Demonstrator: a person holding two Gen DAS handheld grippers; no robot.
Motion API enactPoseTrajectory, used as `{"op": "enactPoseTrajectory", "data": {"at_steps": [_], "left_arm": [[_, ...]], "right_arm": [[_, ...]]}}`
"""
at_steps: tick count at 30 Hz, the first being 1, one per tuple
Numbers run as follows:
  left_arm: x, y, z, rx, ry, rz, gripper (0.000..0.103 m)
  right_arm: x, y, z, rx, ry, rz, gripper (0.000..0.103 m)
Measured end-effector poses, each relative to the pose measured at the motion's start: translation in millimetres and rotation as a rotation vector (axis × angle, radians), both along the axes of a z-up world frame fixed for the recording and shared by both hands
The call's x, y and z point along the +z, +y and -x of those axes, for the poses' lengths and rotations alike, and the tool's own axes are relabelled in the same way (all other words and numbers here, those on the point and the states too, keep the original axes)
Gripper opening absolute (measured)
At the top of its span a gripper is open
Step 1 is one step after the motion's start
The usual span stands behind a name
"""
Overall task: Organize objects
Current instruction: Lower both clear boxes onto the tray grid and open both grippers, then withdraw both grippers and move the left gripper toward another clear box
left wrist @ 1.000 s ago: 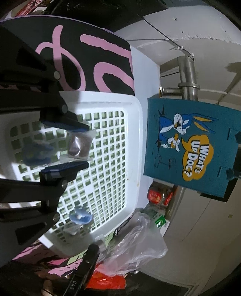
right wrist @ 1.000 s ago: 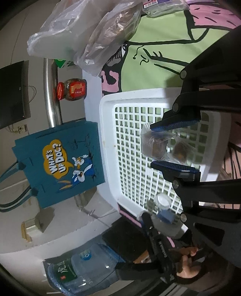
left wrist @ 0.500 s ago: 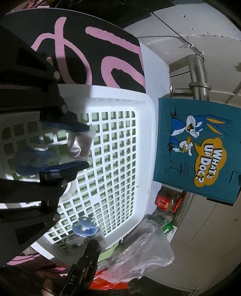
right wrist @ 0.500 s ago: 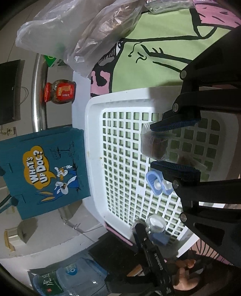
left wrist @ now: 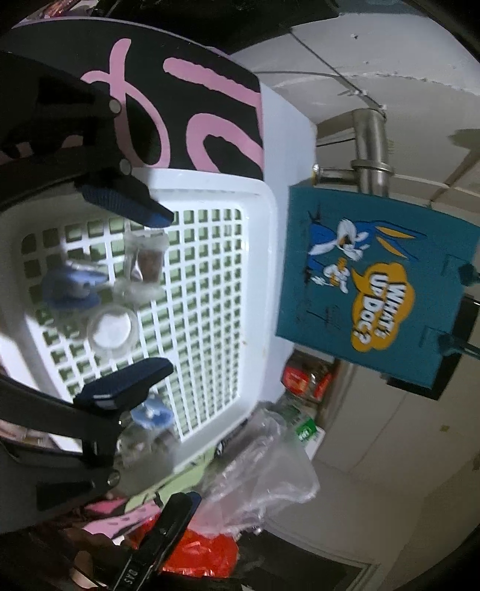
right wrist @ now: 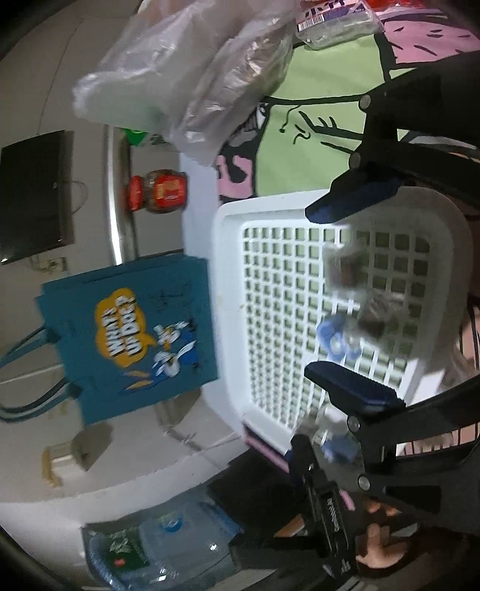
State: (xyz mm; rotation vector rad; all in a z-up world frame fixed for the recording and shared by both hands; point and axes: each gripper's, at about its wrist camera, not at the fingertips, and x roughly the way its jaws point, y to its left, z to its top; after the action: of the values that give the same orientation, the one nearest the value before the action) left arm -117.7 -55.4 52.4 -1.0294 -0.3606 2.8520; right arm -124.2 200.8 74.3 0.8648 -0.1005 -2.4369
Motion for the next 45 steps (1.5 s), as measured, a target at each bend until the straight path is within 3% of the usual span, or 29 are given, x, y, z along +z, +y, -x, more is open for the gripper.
{"op": "enactPoseTrajectory", "data": {"at_steps": [4, 15, 22, 36, 45], "left_arm": [[16, 4, -15, -0.015, 0.051, -0.011, 0.076], [53, 15, -63, -0.027, 0.172, 0.000, 0.076], [61, 23, -88, -0.042, 0.215, 0.027, 0.076], [50, 28, -117, -0.062, 0.195, 0.046, 0.076], [22, 36, -120, -0.087, 0.095, 0.067, 0.076]], "right_arm": [[17, 0, -22, 0.022, 0.061, 0.028, 0.085], [53, 7, -77, 0.044, 0.215, 0.091, 0.087], [69, 9, -108, 0.071, 0.290, 0.113, 0.090], [62, 19, -133, 0.079, 0.306, 0.087, 0.091], [42, 27, -133, 0.076, 0.248, 0.064, 0.091]]}}
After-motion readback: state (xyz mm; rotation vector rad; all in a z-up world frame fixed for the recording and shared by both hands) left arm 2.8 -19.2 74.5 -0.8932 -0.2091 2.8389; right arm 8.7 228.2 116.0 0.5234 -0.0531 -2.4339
